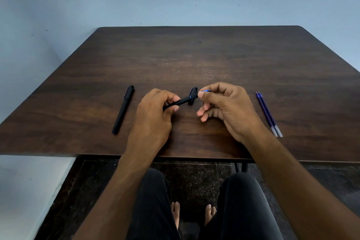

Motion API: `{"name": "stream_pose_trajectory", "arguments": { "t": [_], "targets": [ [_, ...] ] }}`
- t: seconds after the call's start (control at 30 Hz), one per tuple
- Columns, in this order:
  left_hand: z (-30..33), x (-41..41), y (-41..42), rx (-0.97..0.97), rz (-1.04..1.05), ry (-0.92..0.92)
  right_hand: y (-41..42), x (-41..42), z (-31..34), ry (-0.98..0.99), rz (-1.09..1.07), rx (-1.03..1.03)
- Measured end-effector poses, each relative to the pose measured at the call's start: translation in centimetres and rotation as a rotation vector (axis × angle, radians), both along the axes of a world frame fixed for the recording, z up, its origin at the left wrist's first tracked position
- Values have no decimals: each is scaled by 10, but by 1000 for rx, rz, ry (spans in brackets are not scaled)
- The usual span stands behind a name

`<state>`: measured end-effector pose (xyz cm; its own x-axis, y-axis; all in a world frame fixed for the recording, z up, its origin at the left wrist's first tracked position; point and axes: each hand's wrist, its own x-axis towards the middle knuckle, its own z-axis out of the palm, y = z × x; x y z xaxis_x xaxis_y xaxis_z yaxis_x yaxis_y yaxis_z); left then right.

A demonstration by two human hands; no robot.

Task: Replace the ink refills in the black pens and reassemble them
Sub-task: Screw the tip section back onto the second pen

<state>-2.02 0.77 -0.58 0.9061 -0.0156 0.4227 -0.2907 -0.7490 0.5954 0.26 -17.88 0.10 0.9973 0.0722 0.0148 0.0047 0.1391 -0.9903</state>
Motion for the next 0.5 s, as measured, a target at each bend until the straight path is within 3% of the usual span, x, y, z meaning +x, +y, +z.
{"name": "stream_pose_trajectory", "arguments": {
  "t": [0.5],
  "targets": [
    [-1, 1, 0, 13, 4, -7, -1, 0, -3, -24, 24, -14]
  ]
}}
